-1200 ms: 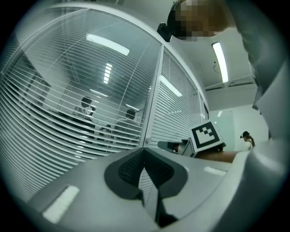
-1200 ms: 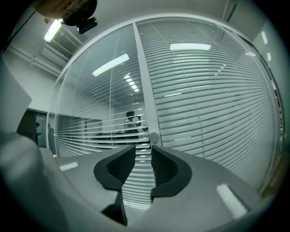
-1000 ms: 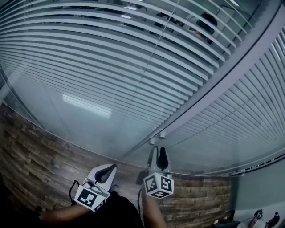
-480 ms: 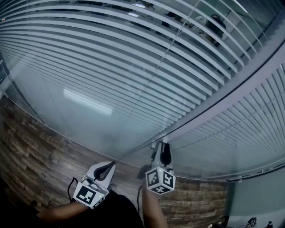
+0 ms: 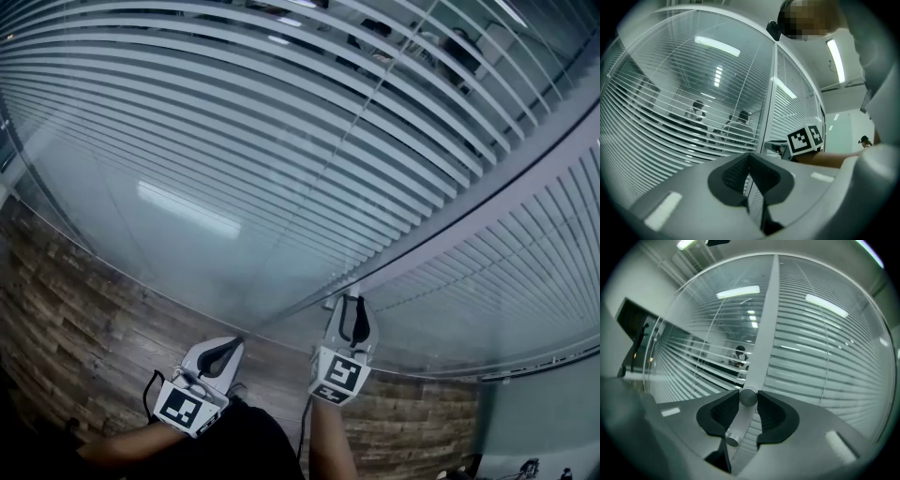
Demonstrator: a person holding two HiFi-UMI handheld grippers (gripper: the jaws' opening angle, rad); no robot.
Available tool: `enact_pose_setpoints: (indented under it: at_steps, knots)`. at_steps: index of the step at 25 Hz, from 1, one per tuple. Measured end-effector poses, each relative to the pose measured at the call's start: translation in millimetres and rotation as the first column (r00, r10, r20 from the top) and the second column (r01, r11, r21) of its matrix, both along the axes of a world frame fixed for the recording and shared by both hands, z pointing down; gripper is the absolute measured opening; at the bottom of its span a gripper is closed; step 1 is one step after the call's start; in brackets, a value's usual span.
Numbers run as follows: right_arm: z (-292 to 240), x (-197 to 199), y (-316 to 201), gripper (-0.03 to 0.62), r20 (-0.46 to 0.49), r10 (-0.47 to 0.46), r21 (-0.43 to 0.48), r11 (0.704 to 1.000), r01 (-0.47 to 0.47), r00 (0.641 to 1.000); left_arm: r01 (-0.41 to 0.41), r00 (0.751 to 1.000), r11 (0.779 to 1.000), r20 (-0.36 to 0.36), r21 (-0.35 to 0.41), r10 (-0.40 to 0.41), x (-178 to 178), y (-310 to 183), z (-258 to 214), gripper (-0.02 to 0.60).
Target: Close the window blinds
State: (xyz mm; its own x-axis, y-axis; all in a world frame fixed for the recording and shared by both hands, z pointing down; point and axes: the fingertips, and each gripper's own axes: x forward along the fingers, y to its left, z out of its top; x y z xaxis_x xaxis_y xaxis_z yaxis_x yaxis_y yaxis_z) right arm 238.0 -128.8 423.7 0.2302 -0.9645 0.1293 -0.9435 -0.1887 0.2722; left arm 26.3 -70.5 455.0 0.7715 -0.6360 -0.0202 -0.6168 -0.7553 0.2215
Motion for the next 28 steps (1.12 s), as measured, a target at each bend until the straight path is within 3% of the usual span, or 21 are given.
enact_pose_setpoints:
  at_steps: [2,4,9,15,18,24,28]
  knots:
    - [0,-3,-1,0.126,-0.150,-0.020,-0.051,0.999,0.013,0.988,0.001,1.000,1.000,0.000,-0.002,-0.001,-1,0,0,0.000]
    - [-2,-4,-4,0.126,-0.243,-0.041,-0.085,0.996,0.021,0.969,0.002,1.000,1.000,0.002,-0.003,-0.002,-1,-2,-4,0.000]
    - [-8,-2,-7,0.126,-0.367,-0.062,-0.131,0.991,0.015,0.928,0.003,1.000,1.000,0.010,-0.003,-0.003,1,-3,-15,0.000]
    - [-2,-9,-3,0.127,-0.566,-0.107,-0.183,0.983,0.002,0.817,0.005,1.000,1.000,0.005,0.002,-0.005,-5,4,-8,0.000]
    - [2,-12,-1,0.127,-0.615,-0.124,-0.208,0.978,-0.009,0.779,0.002,1.000,1.000,0.006,0.003,-0.002,-6,7,-4,0.000]
    - [0,-11,-4,0.126,-0.609,-0.134,-0.218,0.976,-0.003,0.782,0.000,1.000,1.000,0.006,-0.008,0.000,-4,6,-3,0.000]
    - [-2,-7,-5,0.127,-0.556,-0.127,-0.199,0.980,0.017,0.822,0.027,1.000,1.000,-0.005,0.001,-0.027,-7,2,-10,0.000]
